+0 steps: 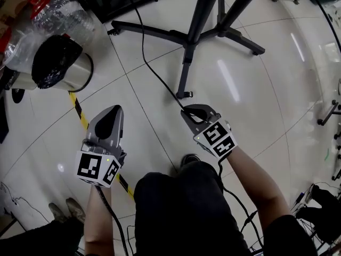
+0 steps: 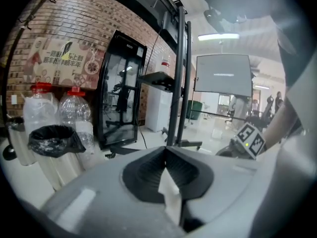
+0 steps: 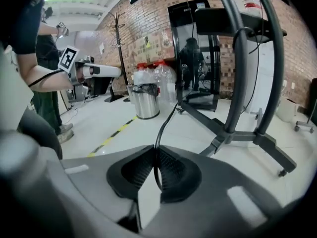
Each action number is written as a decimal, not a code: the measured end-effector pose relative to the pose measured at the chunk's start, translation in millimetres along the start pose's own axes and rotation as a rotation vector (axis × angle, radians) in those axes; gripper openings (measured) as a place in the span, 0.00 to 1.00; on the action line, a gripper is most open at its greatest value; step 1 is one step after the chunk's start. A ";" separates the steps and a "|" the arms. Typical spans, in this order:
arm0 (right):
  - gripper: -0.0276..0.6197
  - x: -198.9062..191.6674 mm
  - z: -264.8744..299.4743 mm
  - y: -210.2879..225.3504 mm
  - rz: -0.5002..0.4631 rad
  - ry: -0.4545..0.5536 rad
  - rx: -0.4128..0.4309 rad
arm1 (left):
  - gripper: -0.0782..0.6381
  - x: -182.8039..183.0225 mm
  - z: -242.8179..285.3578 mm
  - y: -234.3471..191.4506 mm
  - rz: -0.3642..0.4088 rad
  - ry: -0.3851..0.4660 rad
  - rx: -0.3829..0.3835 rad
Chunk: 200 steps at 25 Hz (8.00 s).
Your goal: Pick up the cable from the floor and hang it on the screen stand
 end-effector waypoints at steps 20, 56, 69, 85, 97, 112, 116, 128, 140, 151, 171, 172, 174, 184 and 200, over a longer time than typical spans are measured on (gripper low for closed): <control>0.09 242.8 -204.9 -60.1 -0.098 0.101 0.047 | 0.12 248.9 -80.9 91.0 -0.063 0.037 -0.018; 0.09 495.9 -423.9 -80.5 -0.301 0.463 -0.009 | 0.12 499.0 -173.3 189.0 0.046 0.290 0.005; 0.09 548.1 -449.5 -101.4 -0.356 0.561 -0.048 | 0.12 536.3 -190.1 161.2 0.011 0.376 0.094; 0.09 638.0 -492.9 -110.9 -0.419 0.654 -0.190 | 0.12 610.0 -195.8 149.4 0.079 0.418 -0.011; 0.09 715.8 -530.4 -111.1 -0.508 0.684 -0.290 | 0.12 679.2 -192.1 131.4 0.142 0.460 -0.062; 0.09 785.7 -537.9 -36.9 -0.475 0.814 -0.265 | 0.12 752.5 -139.9 137.5 0.114 0.531 -0.071; 0.09 803.5 -541.8 -9.5 -0.489 0.824 -0.271 | 0.12 774.8 -116.2 143.0 0.141 0.524 -0.067; 0.09 882.4 -572.1 51.6 -0.465 0.896 -0.281 | 0.12 830.6 -56.7 149.6 0.174 0.512 -0.082; 0.09 942.8 -622.0 72.3 -0.446 1.015 -0.242 | 0.12 875.4 -36.8 150.4 0.221 0.524 -0.053; 0.09 981.7 -642.7 116.8 -0.368 1.003 -0.302 | 0.12 906.0 -26.2 148.1 0.236 0.523 -0.039; 0.08 941.4 -602.1 159.2 -0.233 0.950 -0.338 | 0.12 883.4 -28.3 141.0 0.196 0.529 -0.006; 0.08 938.7 -599.2 158.7 -0.237 0.947 -0.338 | 0.12 881.3 -28.6 140.9 0.193 0.530 -0.001; 0.08 934.0 -595.8 158.2 -0.239 0.949 -0.334 | 0.12 877.1 -28.5 142.4 0.192 0.527 0.004; 0.08 923.9 -586.1 146.9 -0.269 0.996 -0.329 | 0.12 861.2 -28.4 154.0 0.201 0.515 0.026; 0.13 894.7 -573.6 142.5 -0.323 1.002 -0.420 | 0.12 841.8 -43.4 150.1 0.174 0.524 0.018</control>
Point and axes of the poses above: the fingertips, and each gripper's own axes: z forward along the fingers, y to its right, x out of its top, the point moved 3 cm from there along -z, backward along the fingers, and after that the axes turned 1 degree about x, right-handed, at the moved point
